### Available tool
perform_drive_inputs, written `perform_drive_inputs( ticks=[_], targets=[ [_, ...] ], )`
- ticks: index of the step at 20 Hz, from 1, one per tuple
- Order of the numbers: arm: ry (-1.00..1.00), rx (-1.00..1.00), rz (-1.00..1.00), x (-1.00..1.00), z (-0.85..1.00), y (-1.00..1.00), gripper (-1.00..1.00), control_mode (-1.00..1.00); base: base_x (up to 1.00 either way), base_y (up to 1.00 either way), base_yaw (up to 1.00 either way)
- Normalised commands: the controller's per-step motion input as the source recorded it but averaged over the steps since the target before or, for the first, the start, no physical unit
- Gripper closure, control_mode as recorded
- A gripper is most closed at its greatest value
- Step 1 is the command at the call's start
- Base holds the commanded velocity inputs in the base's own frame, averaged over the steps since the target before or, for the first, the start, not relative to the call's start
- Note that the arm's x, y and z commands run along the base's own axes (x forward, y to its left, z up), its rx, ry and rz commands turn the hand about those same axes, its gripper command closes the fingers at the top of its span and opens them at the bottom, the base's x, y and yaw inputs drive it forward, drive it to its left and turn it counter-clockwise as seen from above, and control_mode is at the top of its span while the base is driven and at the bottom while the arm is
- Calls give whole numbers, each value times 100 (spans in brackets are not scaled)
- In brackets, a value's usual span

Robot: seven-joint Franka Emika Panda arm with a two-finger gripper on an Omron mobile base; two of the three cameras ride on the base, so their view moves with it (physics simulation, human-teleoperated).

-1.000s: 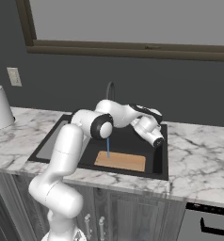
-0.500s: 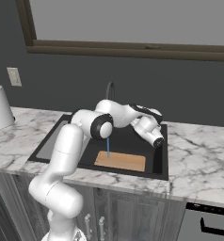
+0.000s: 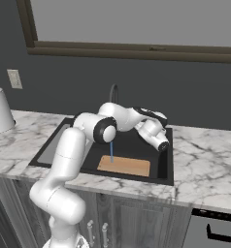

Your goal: Turn on the sink faucet with hot water and rinse the cutting board for ten seconds, then turn off the faucet. Push the cutting board to reach the water if necessary.

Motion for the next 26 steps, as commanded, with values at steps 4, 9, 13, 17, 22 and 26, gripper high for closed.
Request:
perform_drive_inputs(
  ticks=[4,9,13,17,22,26],
  targets=[
    [0,0,0,0,0,0,-100,-100,0,0,0],
    [0,0,0,0,0,0,-100,-100,0,0,0],
    [0,0,0,0,0,0,-100,-100,0,0,0],
    [0,0,0,0,0,0,-100,-100,0,0,0],
    [0,0,0,0,0,0,-100,-100,0,0,0],
    [0,0,0,0,0,0,-100,-100,0,0,0]
  ],
)
